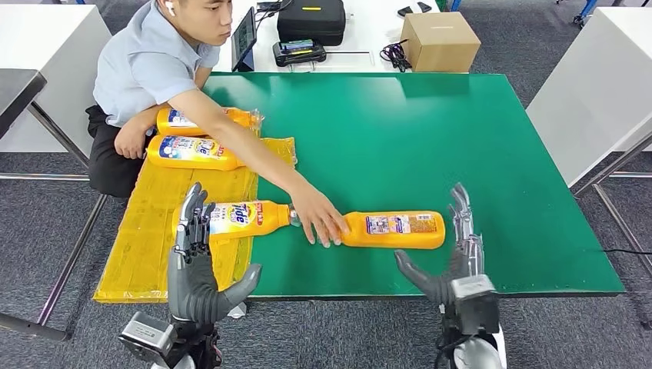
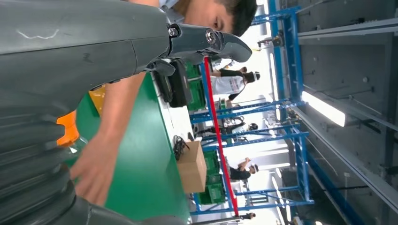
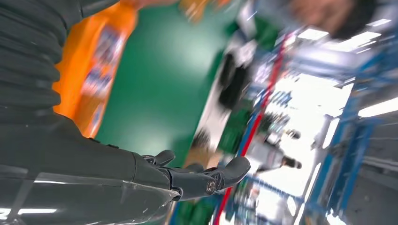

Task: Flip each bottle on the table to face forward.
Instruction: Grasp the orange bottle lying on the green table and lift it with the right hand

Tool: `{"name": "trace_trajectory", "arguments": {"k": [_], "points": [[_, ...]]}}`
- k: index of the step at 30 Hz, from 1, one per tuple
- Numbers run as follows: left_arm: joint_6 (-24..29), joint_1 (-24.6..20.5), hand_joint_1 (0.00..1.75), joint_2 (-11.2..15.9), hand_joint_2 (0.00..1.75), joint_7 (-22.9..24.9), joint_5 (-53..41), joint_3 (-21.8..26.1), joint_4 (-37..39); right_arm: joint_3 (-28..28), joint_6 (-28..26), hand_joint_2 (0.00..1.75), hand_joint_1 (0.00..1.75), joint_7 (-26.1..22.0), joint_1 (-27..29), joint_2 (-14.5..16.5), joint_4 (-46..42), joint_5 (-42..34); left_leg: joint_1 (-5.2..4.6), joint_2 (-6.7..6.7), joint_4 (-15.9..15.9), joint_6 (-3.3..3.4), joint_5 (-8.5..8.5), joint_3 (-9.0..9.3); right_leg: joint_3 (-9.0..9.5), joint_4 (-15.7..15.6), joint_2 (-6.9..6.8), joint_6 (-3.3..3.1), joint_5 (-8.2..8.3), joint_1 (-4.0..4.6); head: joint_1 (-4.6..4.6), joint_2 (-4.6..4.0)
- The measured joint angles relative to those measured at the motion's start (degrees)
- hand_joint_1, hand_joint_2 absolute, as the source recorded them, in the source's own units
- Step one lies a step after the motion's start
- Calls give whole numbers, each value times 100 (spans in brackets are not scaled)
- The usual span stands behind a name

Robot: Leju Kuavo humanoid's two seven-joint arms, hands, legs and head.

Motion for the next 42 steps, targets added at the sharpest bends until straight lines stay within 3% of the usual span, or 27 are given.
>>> {"name": "trace_trajectory", "arguments": {"k": [4,10,14,24,36,42], "points": [[-3,13,0,-3,175,51,-5,37,0,30,-377,175,0,211,-6,-32,19,665,0,0,0,0,0,0,1,0,0,0,1,0,-1,0],[-227,-35,0,-28,175,201,238,72,17,293,-1294,175,0,858,-221,-327,371,2456,0,0,0,0,0,-1,0,0,0,0,1,0,0,0],[-236,-118,0,-49,175,203,256,54,61,416,-1657,175,0,1057,-489,-495,713,2865,0,0,0,1,1,1,1,0,0,1,1,0,-1,0],[-146,-225,0,-48,175,436,-220,-57,206,535,-1491,175,0,1462,-897,-768,1473,3210,0,0,0,0,1,-1,0,0,0,1,1,0,-1,0],[-194,-281,0,-47,175,506,-253,-82,361,626,-1398,175,0,1618,-1129,-915,1954,3388,0,1,0,0,1,-2,-1,0,0,1,1,0,-2,0],[-436,-360,0,-32,175,955,-96,-197,599,810,-937,175,0,2058,-1496,-1104,2619,3482,-1,-1,1,3,3,-1,1,0,-1,2,3,-1,-1,0]]}}
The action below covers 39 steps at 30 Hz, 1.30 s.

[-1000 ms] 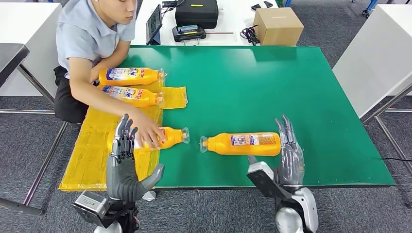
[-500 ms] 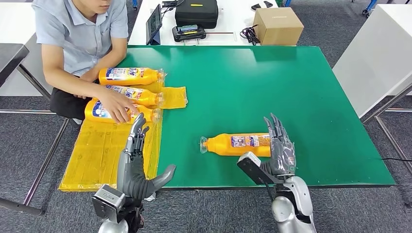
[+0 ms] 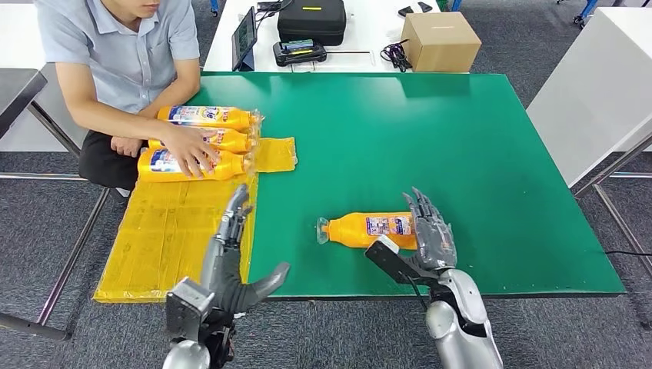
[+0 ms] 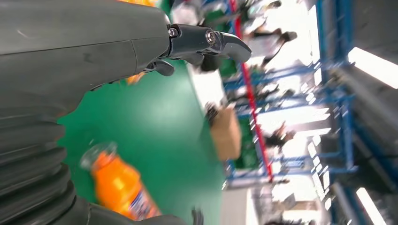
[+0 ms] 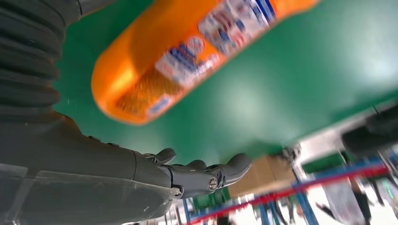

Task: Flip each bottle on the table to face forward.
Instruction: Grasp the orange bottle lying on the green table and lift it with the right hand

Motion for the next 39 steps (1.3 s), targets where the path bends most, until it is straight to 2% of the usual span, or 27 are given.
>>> {"name": "trace_trajectory", "arguments": {"k": [13,20,30,37,38,39], "points": [[-152,-101,0,2,175,385,114,-50,343,604,222,175,0,918,-714,-318,1057,672,0,1,1,0,0,-2,-2,0,0,0,1,0,-1,0],[-169,-145,0,17,175,421,132,-109,447,962,238,175,0,1076,-1099,-436,1506,944,0,0,1,0,1,-1,-1,0,0,0,1,0,-1,0],[-167,-166,0,21,175,421,131,-131,481,1211,265,175,0,1131,-1305,-501,1766,1044,0,0,1,0,0,-2,-2,1,1,0,1,0,-2,0],[-154,-200,0,30,175,450,33,-162,522,1357,686,175,0,1267,-1610,-589,2209,853,0,1,2,0,1,1,0,1,1,0,2,0,-2,0],[-159,-200,0,30,175,480,-15,-167,522,1388,765,175,4,1279,-1672,-618,2302,810,0,1,2,0,1,3,1,0,1,1,2,0,-2,0],[-170,-200,0,30,175,519,-68,-174,522,1421,831,175,42,1288,-1739,-650,2397,775,0,1,2,0,1,5,3,0,1,1,2,0,-2,0]]}}
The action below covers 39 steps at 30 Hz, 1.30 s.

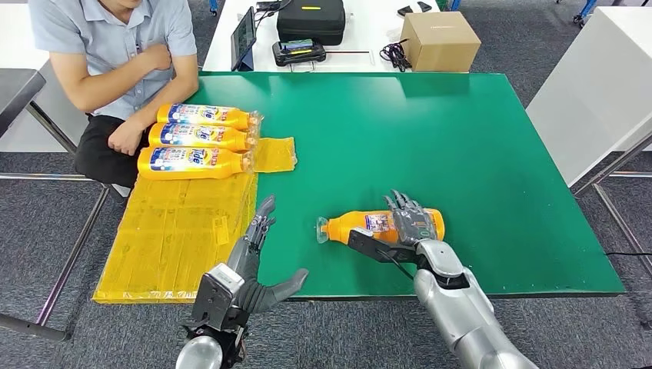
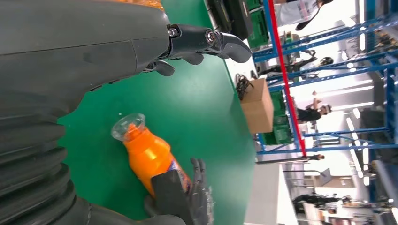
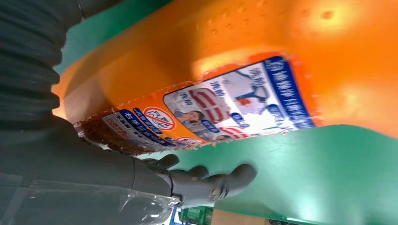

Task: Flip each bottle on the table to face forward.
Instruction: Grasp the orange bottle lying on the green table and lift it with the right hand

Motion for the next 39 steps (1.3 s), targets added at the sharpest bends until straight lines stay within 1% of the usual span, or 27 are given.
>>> {"name": "trace_trajectory", "arguments": {"k": [2,3,4,9,15,16,20,23,28,30,32,33,36,39], "points": [[-31,0,0,0,175,69,-84,-19,0,75,101,175,129,15,-127,-62,173,-38,0,-1,0,0,0,3,4,0,-1,0,0,0,1,0],[-47,0,0,0,175,92,-113,-28,0,116,138,175,169,26,-183,-90,248,-37,0,-2,0,0,0,5,5,0,-1,0,0,0,0,0],[-60,-1,0,0,175,108,-135,-38,0,157,177,175,175,43,-234,-117,311,-24,0,-2,0,0,0,6,6,0,-1,0,0,0,0,0],[-115,-4,0,0,175,139,-214,-72,6,341,330,175,175,144,-451,-254,569,33,-1,-3,0,1,0,17,18,-1,-1,0,0,-1,0,0],[-120,-6,0,0,175,138,-292,-75,8,476,374,175,175,117,-564,-399,711,-88,-2,-3,1,1,0,27,26,-1,-1,0,0,-1,-1,0],[-130,-11,0,1,175,124,-295,-78,14,486,422,175,175,25,-579,-433,724,-217,-2,-3,1,1,0,29,26,-1,-1,0,0,-1,-2,0],[-175,-58,0,2,175,14,-274,-88,96,487,817,175,175,-611,-672,-682,744,-993,-3,-3,2,1,-1,36,34,-3,-1,0,0,-1,0,0],[-159,-97,0,2,175,-51,-227,-100,161,489,869,175,175,-809,-691,-813,741,-1374,-3,-3,2,2,-1,41,40,-3,-1,0,0,-1,0,0],[-119,-143,0,2,175,-156,-106,-124,252,456,977,175,175,-1162,-669,-945,673,-2165,-3,0,2,2,-2,52,49,-4,0,0,0,0,0,0],[-10,-182,0,1,175,-262,114,-120,313,373,1174,175,175,-1473,-616,-981,578,-2781,-2,2,2,1,-3,57,54,-4,1,0,0,1,1,0],[184,-249,0,-10,175,-356,631,-101,438,270,1351,175,175,-1775,-486,-966,387,-3550,0,9,1,-2,-9,59,57,-3,7,0,0,2,2,0],[260,-286,0,-20,175,-368,970,-87,518,237,1378,175,175,-1847,-399,-925,267,-3849,0,16,0,-4,-12,60,56,-3,13,-1,1,3,1,0],[296,-376,0,-42,175,-269,2086,-46,819,217,1322,175,175,-1792,-157,-726,-109,-4343,4,30,-1,-8,-14,60,46,-2,28,-2,2,7,-2,0],[260,-407,0,-47,175,-223,2652,-22,1086,245,1301,175,175,-1729,-34,-573,-335,-4535,11,23,0,-9,-7,49,39,0,24,-3,1,13,-2,0]]}}
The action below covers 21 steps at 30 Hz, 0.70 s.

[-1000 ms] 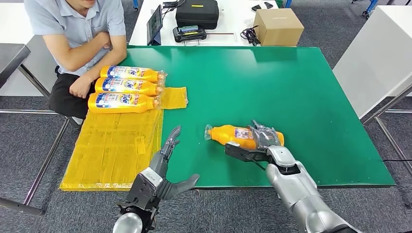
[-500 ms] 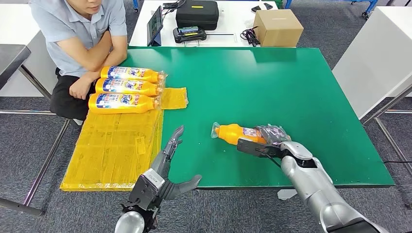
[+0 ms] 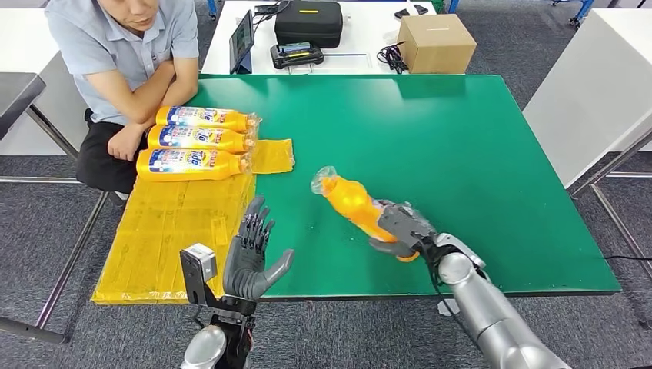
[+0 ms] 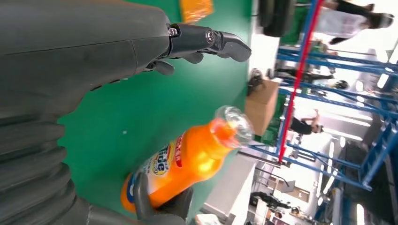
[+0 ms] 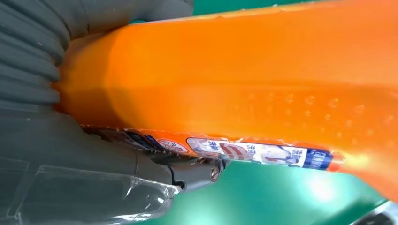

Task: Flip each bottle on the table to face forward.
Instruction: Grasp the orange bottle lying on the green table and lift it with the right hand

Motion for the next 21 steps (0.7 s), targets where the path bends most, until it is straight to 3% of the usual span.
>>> {"name": "trace_trajectory", "arguments": {"k": [8,21], "points": [[-236,-70,0,-29,175,275,867,43,512,187,100,175,175,-152,-17,262,-159,-254,-7,-6,1,3,3,-33,-22,2,-3,1,0,-9,2,0],[-379,-160,0,-30,175,275,974,-59,887,439,134,175,175,-165,-140,499,-262,-337,-8,-10,1,4,3,-47,-36,1,-6,1,-1,-10,1,0]]}}
